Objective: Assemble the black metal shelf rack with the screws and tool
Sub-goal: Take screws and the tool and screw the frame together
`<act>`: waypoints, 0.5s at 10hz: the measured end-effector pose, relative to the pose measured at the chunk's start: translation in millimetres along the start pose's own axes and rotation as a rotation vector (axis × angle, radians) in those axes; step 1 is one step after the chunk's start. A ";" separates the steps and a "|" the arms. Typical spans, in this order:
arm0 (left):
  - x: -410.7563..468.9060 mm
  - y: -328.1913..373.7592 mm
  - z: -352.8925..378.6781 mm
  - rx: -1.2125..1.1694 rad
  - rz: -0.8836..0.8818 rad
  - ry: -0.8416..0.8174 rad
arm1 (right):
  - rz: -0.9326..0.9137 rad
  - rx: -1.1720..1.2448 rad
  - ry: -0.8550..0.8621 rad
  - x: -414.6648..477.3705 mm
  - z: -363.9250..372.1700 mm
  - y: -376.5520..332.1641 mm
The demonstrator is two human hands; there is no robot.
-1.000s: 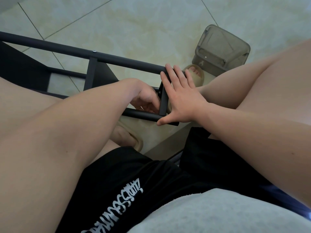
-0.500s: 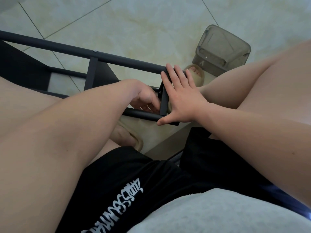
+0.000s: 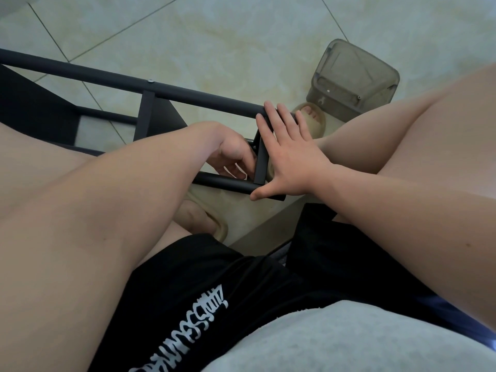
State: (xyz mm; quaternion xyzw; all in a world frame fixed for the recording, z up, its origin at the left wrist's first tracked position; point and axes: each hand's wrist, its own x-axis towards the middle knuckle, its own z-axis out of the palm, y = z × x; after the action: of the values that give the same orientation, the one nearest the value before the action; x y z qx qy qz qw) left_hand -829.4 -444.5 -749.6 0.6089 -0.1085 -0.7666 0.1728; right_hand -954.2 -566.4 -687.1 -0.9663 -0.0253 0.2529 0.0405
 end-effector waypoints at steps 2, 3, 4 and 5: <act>2.4 -2.2 3.3 0.043 -0.011 -0.001 | 0.004 0.000 0.001 -0.3 0.7 0.0; 3.7 -0.1 2.8 0.057 0.003 0.004 | 0.004 -0.001 -0.001 0.0 0.9 -0.1; 3.5 1.0 1.4 0.047 0.014 -0.003 | 0.006 -0.001 0.002 0.3 0.9 -0.1; 2.9 1.2 0.2 0.028 0.028 -0.010 | 0.006 0.002 0.005 0.1 0.8 -0.3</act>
State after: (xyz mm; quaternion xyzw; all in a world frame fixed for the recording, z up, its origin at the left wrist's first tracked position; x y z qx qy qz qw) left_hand -830.0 -446.7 -751.7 0.6060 -0.1286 -0.7653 0.1745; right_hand -954.5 -566.0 -687.7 -0.9669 -0.0222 0.2507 0.0410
